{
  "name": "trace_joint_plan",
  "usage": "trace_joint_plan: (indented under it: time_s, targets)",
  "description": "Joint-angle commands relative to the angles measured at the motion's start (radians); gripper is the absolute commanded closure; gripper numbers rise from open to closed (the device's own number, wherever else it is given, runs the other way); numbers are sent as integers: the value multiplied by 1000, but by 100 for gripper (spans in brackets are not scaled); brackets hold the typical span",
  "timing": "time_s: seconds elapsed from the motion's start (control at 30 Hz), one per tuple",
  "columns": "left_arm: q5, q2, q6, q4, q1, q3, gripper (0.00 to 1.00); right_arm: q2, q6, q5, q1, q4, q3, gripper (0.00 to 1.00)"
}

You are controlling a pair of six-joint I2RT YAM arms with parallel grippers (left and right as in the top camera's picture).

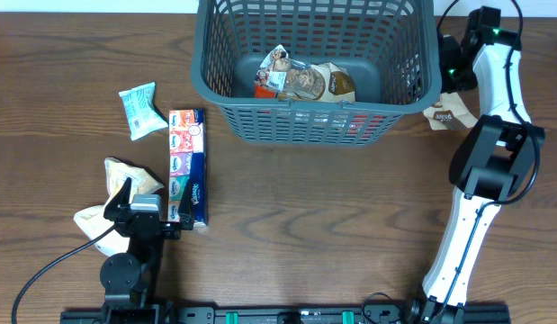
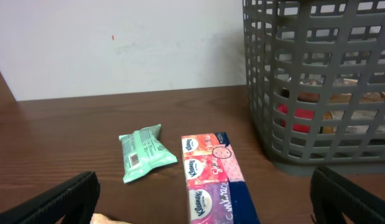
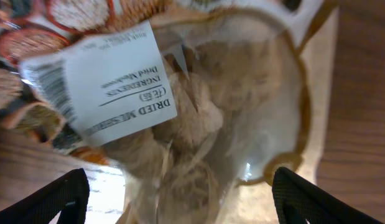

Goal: Pack container
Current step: 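Grasp the second dried-mushroom bag with the right gripper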

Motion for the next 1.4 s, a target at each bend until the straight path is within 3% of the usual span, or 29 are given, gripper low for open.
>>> trace_joint_plan:
  time_s: [0.0, 0.33, 0.57, 0.63, 0.8, 0.9, 1.37]
  targets:
    - [0, 0, 1, 5, 0, -16, 1, 33, 0, 0, -8, -5, -3, 22]
    - [0, 0, 1, 8, 0, -15, 1, 41, 0, 0, -8, -6, -3, 23]
    - [0, 0, 1, 8, 0, -16, 1, 41, 0, 0, -8, -11, -3, 35]
    - [0, 0, 1, 9, 0, -15, 1, 41, 0, 0, -8, -11, -3, 45]
    - [0, 0, 1, 13, 0, -15, 1, 41, 0, 0, -8, -15, -3, 82]
    - [0, 0, 1, 13, 0, -16, 1, 41, 0, 0, -8, -17, -3, 96]
    - [0, 0, 1, 29, 0, -15, 1, 31, 0, -1, -6, -29, -2, 99]
